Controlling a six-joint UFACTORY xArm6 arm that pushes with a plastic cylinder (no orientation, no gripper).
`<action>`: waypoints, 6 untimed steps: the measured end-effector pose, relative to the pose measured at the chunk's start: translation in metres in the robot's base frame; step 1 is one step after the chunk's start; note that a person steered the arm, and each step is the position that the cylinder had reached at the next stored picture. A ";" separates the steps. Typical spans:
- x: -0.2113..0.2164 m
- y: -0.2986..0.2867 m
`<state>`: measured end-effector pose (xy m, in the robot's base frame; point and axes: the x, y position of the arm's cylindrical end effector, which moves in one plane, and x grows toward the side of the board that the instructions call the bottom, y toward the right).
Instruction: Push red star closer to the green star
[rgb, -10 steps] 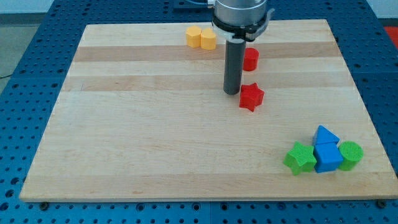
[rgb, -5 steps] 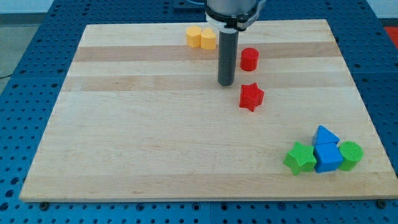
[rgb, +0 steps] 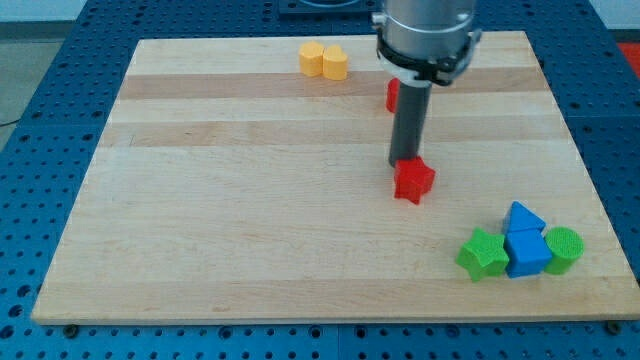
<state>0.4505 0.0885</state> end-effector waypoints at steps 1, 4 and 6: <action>0.029 0.011; 0.036 -0.037; 0.042 0.000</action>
<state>0.4923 0.0880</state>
